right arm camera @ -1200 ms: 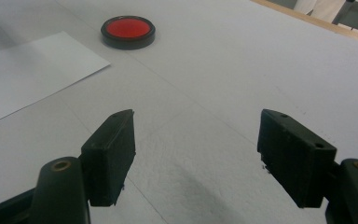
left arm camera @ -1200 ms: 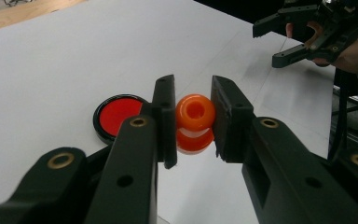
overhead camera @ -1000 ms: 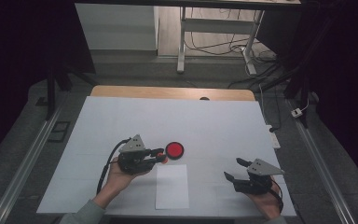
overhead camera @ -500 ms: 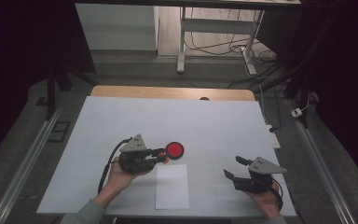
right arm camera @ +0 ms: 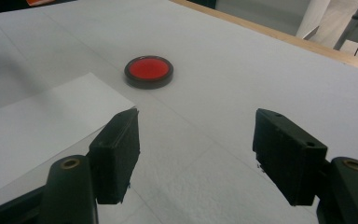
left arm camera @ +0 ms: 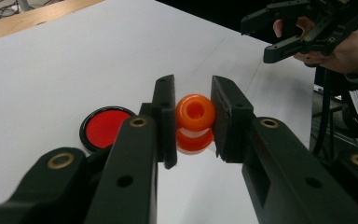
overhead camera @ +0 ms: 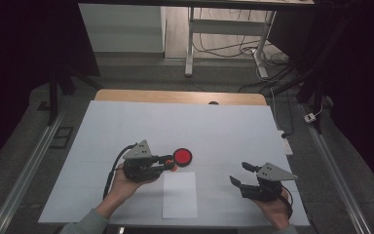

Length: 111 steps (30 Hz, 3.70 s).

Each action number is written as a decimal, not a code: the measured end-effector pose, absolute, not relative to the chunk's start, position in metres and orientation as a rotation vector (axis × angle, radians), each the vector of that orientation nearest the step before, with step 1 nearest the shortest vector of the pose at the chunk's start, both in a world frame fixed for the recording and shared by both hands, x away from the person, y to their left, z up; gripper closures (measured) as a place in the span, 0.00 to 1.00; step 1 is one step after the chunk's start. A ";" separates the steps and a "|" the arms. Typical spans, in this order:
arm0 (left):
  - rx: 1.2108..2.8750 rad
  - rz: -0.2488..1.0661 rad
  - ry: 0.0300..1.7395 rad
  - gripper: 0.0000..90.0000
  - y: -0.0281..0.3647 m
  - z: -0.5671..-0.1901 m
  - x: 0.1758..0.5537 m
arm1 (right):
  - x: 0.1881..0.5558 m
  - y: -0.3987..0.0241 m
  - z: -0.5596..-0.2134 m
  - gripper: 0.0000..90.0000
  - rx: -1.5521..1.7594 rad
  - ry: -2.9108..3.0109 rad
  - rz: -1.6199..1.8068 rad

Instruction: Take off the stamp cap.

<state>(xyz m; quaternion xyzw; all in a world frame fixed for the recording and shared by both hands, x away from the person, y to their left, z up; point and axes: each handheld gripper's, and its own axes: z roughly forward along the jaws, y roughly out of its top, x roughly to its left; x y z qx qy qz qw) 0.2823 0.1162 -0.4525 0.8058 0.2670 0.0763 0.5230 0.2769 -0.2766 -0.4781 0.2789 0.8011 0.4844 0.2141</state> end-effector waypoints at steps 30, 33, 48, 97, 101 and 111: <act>1.946 0.209 0.663 0.80 0.105 -0.454 0.286 | 0.297 -0.205 -0.467 0.38 0.673 2.324 1.362; 1.958 0.197 0.657 0.80 0.104 -0.459 0.285 | 0.296 -0.201 -0.469 0.38 0.675 2.336 1.365; 1.959 0.158 0.677 0.80 0.100 -0.469 0.293 | 0.294 -0.172 -0.482 0.38 0.554 2.417 1.372; 1.965 0.107 0.663 0.80 0.090 -0.471 0.289 | 0.285 -0.121 -0.494 0.54 0.488 2.421 1.296; 1.970 0.107 0.661 0.80 0.089 -0.472 0.290 | 0.285 -0.121 -0.494 0.58 0.483 2.423 1.298; 1.976 0.104 0.658 0.80 0.088 -0.472 0.289 | 0.285 -0.121 -0.494 0.68 0.480 2.425 1.295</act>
